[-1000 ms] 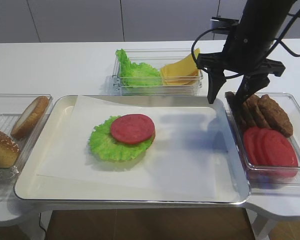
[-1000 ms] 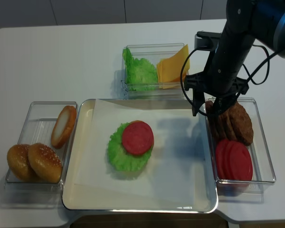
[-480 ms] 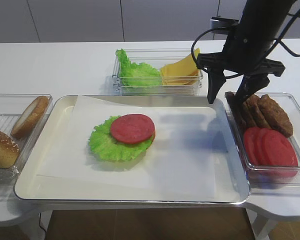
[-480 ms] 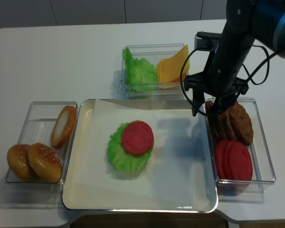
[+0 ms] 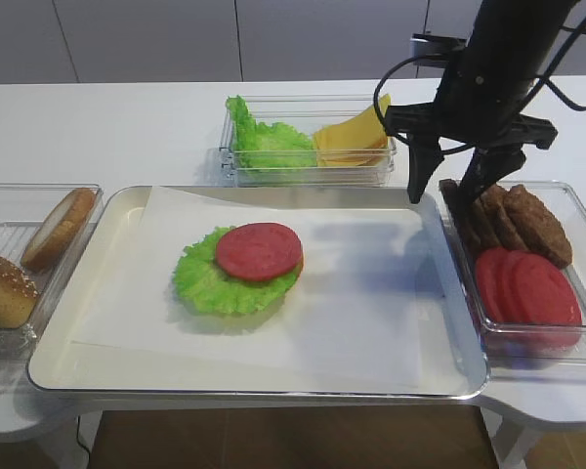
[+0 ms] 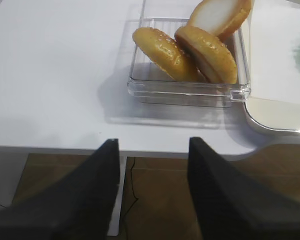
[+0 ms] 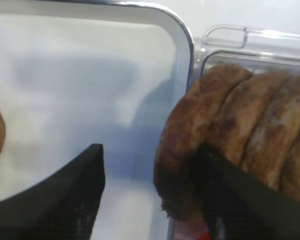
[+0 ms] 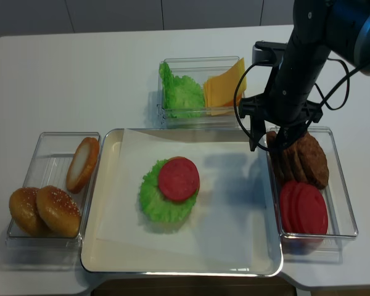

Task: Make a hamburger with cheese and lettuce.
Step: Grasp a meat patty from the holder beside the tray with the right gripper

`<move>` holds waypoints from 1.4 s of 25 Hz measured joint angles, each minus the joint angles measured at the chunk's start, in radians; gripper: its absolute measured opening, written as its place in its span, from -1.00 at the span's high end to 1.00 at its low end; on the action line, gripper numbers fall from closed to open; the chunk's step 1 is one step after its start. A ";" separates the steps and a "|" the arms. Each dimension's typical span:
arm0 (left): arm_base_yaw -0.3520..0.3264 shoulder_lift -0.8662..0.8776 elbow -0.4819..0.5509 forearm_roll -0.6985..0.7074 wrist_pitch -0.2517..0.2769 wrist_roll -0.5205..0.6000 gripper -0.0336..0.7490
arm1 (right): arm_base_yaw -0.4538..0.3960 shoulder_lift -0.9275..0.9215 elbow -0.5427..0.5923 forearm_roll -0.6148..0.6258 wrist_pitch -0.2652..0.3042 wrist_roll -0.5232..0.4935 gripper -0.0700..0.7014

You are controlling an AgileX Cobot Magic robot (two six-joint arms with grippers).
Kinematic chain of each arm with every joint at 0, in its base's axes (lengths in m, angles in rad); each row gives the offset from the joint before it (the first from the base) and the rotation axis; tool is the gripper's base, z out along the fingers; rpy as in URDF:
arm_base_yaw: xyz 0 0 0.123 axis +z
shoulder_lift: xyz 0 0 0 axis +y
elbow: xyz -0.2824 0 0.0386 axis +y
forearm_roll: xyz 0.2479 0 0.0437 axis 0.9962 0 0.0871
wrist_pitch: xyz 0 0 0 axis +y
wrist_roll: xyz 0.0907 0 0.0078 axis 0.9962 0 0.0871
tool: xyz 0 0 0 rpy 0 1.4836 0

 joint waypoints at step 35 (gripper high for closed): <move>0.000 0.000 0.000 0.000 0.000 0.000 0.06 | 0.000 -0.046 0.000 -0.199 0.009 -0.001 0.49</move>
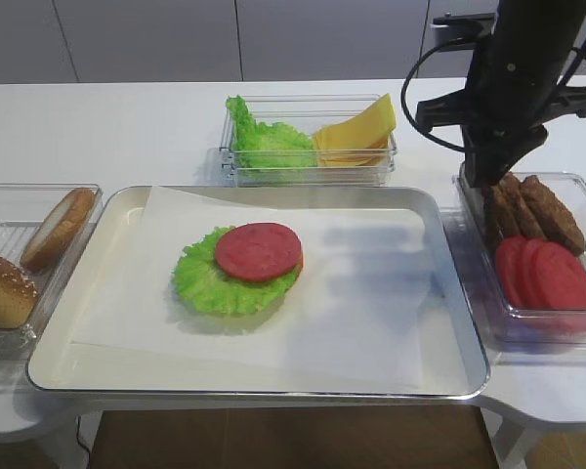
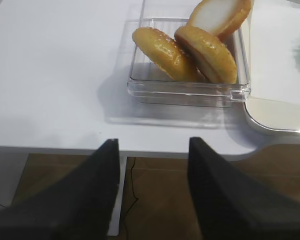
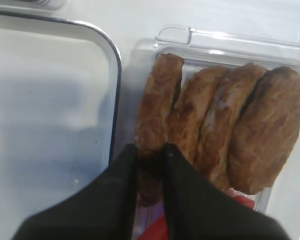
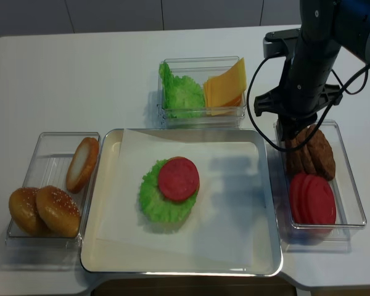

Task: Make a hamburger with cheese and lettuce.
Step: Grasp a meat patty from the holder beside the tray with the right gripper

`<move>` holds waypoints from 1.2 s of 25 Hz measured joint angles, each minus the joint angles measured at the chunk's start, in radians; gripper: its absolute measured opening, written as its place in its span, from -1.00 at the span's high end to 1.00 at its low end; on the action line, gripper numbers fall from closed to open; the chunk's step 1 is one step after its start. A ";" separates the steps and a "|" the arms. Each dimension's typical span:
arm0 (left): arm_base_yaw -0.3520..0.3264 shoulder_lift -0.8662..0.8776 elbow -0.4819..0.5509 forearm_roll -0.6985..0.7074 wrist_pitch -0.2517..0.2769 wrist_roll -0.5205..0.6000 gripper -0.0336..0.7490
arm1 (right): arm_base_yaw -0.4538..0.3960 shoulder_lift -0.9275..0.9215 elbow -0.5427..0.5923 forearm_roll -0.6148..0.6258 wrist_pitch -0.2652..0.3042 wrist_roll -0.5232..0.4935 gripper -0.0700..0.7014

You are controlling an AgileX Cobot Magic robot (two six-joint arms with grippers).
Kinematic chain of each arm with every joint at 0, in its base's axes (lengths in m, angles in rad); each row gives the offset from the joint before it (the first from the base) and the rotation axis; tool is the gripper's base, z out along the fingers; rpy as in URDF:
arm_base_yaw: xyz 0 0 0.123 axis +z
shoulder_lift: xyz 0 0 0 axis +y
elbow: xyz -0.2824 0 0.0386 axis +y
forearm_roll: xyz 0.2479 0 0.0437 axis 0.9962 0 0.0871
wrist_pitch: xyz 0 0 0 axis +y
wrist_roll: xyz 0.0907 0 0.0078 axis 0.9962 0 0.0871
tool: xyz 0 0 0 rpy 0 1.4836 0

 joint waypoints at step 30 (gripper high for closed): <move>0.000 0.000 0.000 0.000 0.000 0.000 0.06 | 0.000 -0.014 -0.045 -0.010 0.006 0.001 0.50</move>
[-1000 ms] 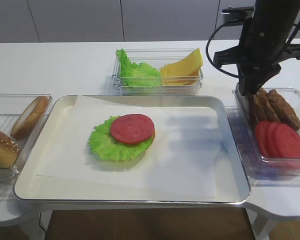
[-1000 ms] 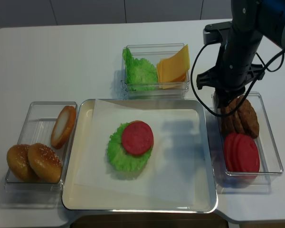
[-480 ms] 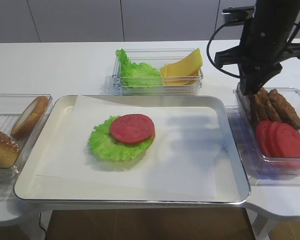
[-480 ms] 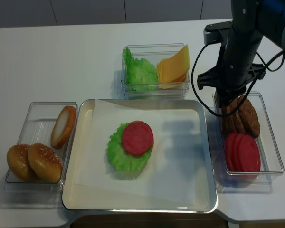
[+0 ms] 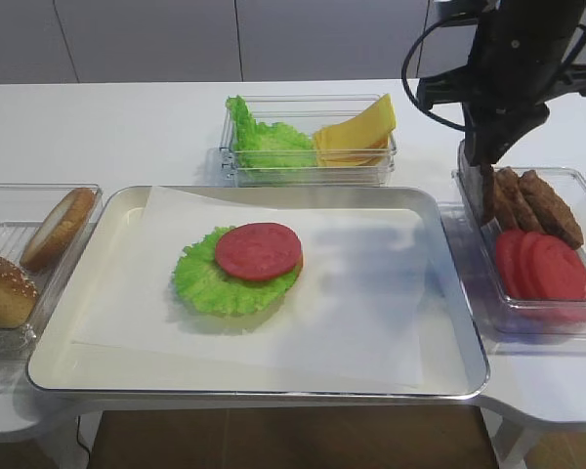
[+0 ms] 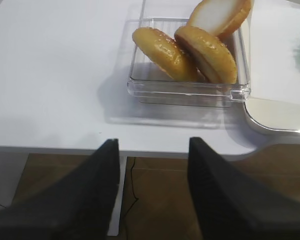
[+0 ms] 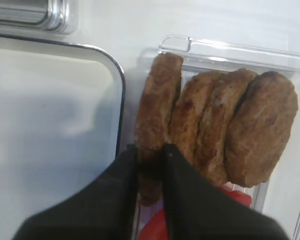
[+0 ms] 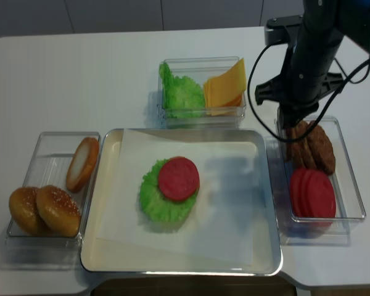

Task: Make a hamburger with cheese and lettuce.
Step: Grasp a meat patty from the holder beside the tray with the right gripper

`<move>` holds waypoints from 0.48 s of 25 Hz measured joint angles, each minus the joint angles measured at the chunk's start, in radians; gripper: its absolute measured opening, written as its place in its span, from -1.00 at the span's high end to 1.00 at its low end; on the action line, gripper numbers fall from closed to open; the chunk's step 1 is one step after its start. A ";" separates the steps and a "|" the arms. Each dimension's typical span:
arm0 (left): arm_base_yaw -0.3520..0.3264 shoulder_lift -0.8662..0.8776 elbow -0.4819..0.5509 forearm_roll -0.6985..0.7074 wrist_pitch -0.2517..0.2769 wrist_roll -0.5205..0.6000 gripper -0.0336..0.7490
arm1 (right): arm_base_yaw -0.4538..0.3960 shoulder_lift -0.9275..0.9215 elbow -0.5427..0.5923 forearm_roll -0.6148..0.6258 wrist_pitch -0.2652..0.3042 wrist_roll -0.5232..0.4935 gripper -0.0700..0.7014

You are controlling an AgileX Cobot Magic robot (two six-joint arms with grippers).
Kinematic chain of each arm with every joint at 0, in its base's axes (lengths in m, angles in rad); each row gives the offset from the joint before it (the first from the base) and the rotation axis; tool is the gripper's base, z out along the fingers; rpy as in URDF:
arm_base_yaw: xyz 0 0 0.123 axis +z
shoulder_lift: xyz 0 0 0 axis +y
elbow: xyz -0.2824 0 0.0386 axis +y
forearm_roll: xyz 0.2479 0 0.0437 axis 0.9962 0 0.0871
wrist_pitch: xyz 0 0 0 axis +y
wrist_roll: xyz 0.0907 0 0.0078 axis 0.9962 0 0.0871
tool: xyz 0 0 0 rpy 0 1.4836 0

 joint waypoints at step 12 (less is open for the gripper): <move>0.000 0.000 0.000 0.000 0.000 0.000 0.06 | 0.000 -0.067 -0.004 0.022 0.002 -0.002 0.50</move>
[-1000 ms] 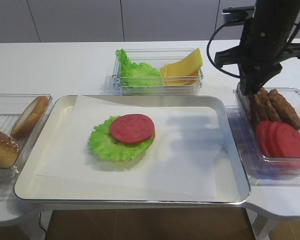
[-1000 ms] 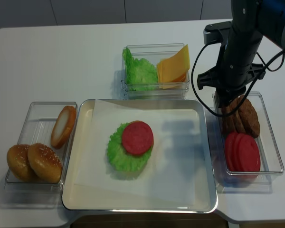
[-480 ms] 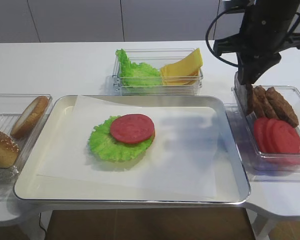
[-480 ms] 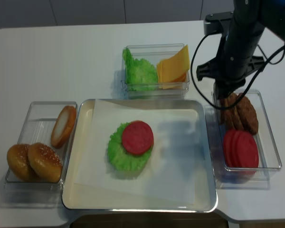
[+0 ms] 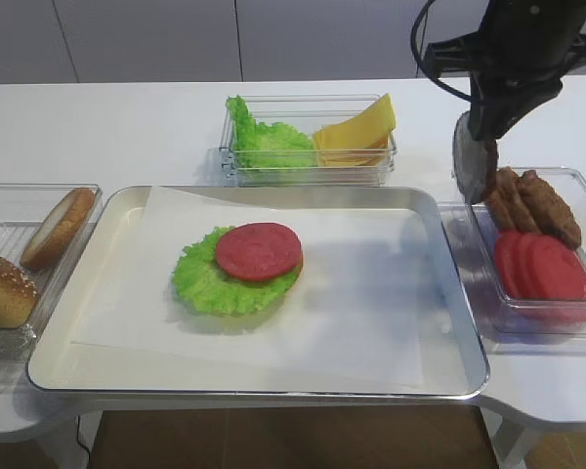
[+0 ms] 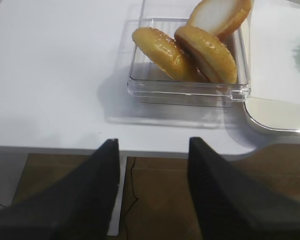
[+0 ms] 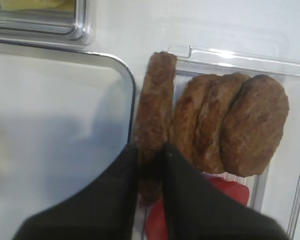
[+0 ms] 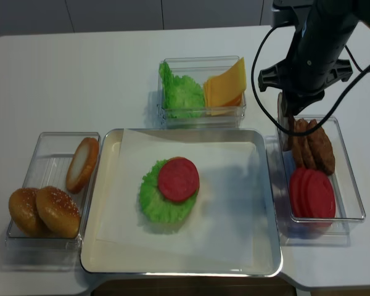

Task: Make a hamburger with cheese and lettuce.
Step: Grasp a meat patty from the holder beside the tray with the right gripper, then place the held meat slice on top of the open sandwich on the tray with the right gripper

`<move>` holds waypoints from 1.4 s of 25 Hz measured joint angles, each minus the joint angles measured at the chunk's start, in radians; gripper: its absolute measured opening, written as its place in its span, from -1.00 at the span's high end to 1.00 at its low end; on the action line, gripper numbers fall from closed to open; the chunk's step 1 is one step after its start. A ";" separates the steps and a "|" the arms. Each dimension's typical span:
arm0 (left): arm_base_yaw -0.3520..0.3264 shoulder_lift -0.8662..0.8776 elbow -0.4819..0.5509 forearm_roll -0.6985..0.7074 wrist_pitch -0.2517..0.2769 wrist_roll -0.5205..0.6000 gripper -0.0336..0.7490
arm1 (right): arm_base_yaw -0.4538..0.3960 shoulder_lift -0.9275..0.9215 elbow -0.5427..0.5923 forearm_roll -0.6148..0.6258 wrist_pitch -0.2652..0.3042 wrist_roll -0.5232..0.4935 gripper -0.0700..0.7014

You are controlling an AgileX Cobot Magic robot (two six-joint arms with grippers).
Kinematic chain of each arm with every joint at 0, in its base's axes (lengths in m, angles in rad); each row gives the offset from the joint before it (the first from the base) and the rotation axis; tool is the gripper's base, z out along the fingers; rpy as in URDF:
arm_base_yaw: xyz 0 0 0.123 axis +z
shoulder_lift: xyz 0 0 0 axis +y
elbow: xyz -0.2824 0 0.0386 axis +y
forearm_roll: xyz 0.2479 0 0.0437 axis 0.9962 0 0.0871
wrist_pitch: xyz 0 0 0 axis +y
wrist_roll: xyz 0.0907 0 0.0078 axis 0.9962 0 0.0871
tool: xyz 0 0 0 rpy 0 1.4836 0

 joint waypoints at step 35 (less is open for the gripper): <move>0.000 0.000 0.000 0.000 0.000 0.000 0.06 | 0.000 -0.052 -0.004 0.412 -0.006 -0.278 0.53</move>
